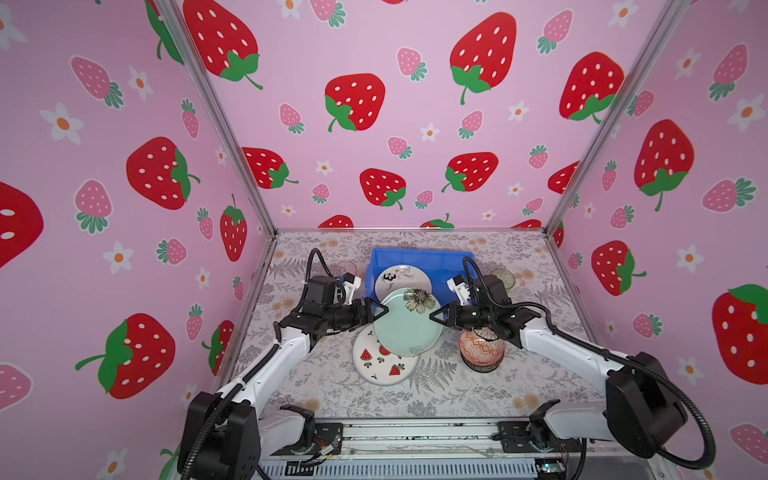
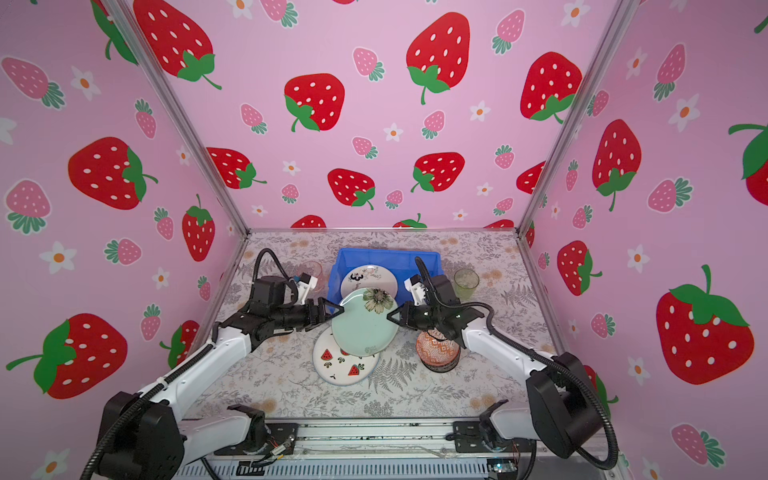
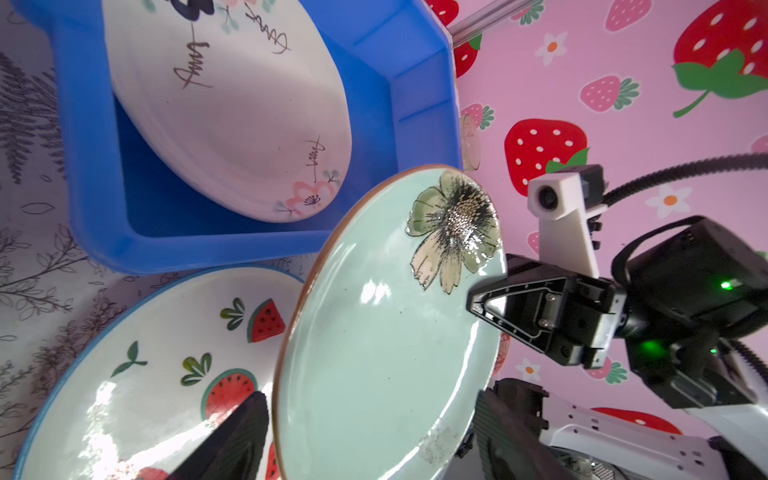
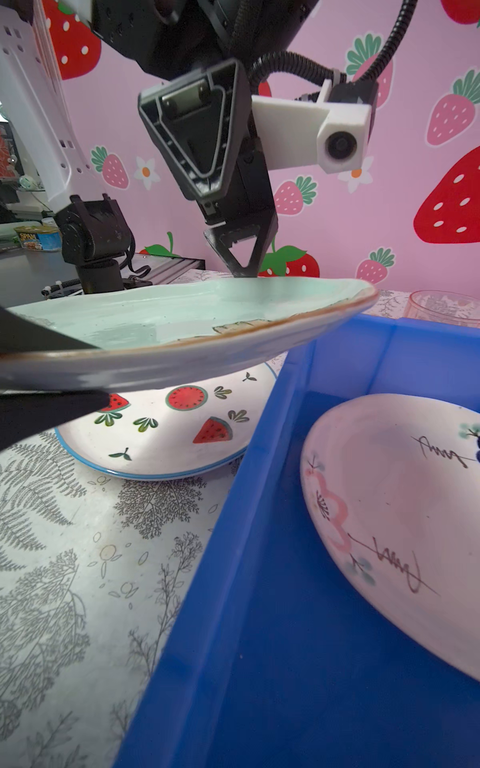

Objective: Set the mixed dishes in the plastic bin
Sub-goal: 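Carry the upright green plate over the blue bin with both grippers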

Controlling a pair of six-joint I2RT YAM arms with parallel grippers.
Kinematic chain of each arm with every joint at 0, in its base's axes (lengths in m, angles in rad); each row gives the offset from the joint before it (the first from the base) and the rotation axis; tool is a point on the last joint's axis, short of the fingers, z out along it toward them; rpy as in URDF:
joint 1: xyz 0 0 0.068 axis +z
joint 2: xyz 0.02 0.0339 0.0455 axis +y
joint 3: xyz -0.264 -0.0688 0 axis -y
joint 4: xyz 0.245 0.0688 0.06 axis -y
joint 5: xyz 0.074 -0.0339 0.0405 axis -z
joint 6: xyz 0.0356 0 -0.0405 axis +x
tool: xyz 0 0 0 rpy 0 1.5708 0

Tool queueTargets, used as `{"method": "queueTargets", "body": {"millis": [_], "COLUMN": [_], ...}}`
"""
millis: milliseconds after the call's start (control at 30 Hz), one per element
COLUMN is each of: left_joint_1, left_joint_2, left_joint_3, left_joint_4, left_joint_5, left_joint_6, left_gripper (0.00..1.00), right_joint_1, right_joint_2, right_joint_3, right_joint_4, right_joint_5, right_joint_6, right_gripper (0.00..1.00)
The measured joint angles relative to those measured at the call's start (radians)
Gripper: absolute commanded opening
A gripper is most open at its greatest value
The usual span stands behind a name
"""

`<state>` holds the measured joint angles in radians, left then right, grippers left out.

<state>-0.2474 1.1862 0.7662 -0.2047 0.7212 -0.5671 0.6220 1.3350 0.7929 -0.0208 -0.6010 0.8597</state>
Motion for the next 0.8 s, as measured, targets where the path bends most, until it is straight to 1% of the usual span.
{"method": "queueTargets", "body": {"millis": [300,533,800], "left_joint_1": [0.006,0.016,0.031], "left_joint_2": [0.006,0.080,0.117], "left_joint_3": [0.176,0.316,0.332], "left_joint_4": [-0.161,-0.252,-0.272], "left_joint_5": [-0.088,-0.174,-0.217], "left_joint_6": [0.134,0.241,0.269], "left_gripper": [0.89,0.90,0.90], "right_joint_1": [-0.061,-0.103,-0.135], "right_joint_2": [0.005,0.067,0.207], "right_joint_3": [0.108,0.190,0.275], "right_joint_4": [-0.046,-0.056,-0.055], "right_joint_5": [0.003,0.016,0.033], "right_joint_6": [-0.013,-0.021,-0.021], "right_gripper": [0.00,0.00,0.00]}}
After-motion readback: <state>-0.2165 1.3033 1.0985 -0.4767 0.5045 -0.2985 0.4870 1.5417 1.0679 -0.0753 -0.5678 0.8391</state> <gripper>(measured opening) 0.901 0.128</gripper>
